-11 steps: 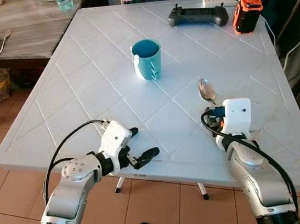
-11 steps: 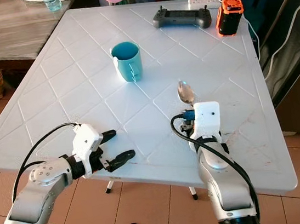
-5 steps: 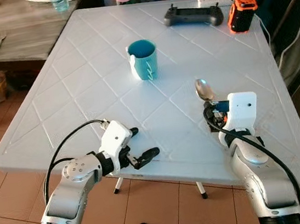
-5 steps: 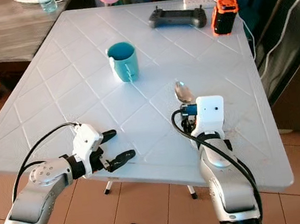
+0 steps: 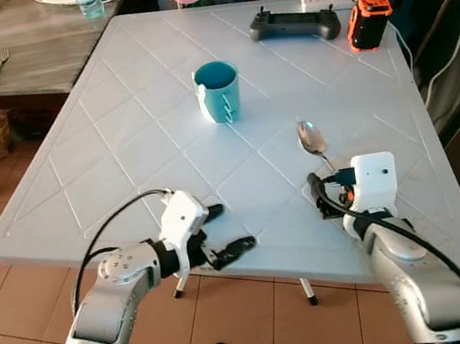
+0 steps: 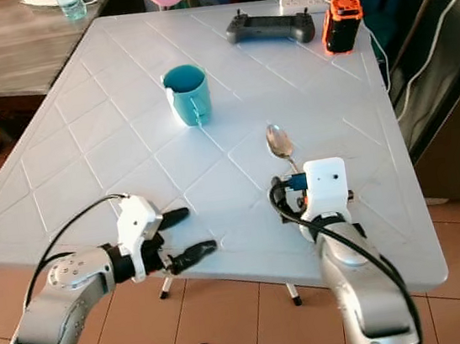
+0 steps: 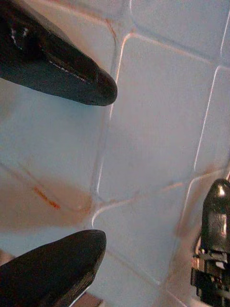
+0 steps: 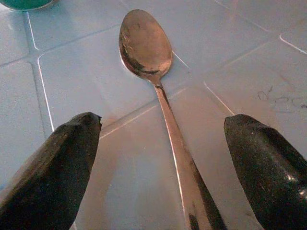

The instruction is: Setting the table

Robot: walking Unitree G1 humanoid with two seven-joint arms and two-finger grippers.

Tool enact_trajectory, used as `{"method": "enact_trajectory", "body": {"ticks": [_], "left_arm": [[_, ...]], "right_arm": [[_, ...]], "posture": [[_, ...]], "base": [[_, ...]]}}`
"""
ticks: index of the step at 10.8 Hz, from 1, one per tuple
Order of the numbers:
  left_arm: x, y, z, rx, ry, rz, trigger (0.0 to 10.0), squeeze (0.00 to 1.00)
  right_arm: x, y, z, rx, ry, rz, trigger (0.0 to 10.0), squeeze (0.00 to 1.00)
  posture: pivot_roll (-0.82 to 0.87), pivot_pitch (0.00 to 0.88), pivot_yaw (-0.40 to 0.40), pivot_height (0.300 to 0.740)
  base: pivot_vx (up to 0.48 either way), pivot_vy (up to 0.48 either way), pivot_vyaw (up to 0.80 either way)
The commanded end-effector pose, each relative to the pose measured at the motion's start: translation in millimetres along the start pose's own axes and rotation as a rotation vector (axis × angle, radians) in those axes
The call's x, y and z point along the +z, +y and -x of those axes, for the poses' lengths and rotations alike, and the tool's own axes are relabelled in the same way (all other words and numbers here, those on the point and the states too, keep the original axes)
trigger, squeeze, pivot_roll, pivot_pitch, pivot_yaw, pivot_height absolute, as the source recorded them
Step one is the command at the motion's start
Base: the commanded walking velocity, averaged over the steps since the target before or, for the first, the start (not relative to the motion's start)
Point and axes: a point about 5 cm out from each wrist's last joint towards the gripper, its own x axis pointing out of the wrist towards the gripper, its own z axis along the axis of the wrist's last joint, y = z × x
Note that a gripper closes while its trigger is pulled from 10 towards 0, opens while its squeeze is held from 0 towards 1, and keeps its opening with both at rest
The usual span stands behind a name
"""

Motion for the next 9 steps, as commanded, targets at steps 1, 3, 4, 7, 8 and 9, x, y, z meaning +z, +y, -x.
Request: {"method": "enact_trajectory", "body": {"ticks": [1, 3, 4, 7, 8, 9], "left_arm": [[1.5, -3.2, 1.0, -0.022, 0.001, -0.004, 10.0, 0.0], [3.0, -5.1, -0.3, -0.025, -0.011, 0.001, 10.0, 0.0], [2.8, -6.4, -0.7, -0.026, -0.011, 0.002, 10.0, 0.0], [2.0, -9.0, -0.5, -0.024, -0.006, 0.005, 10.0, 0.0], [2.2, -9.0, -0.6, -0.022, -0.006, 0.005, 10.0, 0.0], [2.0, -9.4, -0.8, -0.019, -0.006, 0.006, 10.0, 0.0]], "right_arm": [[0.7, 0.2, -0.7, 0.026, 0.008, -0.006, 10.0, 1.0], [1.8, -1.9, -9.3, 0.065, 0.01, -0.007, 10.0, 1.0], [2.1, -1.6, -12.6, 0.073, 0.013, 0.004, 10.0, 1.0], [-0.1, 1.3, -26.0, 0.122, 0.026, 0.002, 10.0, 1.0], [-1.8, 2.8, -29.1, 0.134, 0.035, 0.001, 10.0, 1.0], [-3.6, 1.8, -31.5, 0.142, 0.039, 0.004, 10.0, 0.6]], "posture": [[0.12, 0.196, 0.06, 0.74], [0.12, 0.196, 0.056, 0.74], [0.12, 0.196, 0.055, 0.74], [0.13, 0.198, 0.053, 0.74], [0.13, 0.2, 0.049, 0.74], [0.13, 0.2, 0.049, 0.74]], "base": [[0.0, 0.0, 0.0], [0.0, 0.0, 0.0], [0.0, 0.0, 0.0], [0.0, 0.0, 0.0], [0.0, 0.0, 0.0], [0.0, 0.0, 0.0]]}}
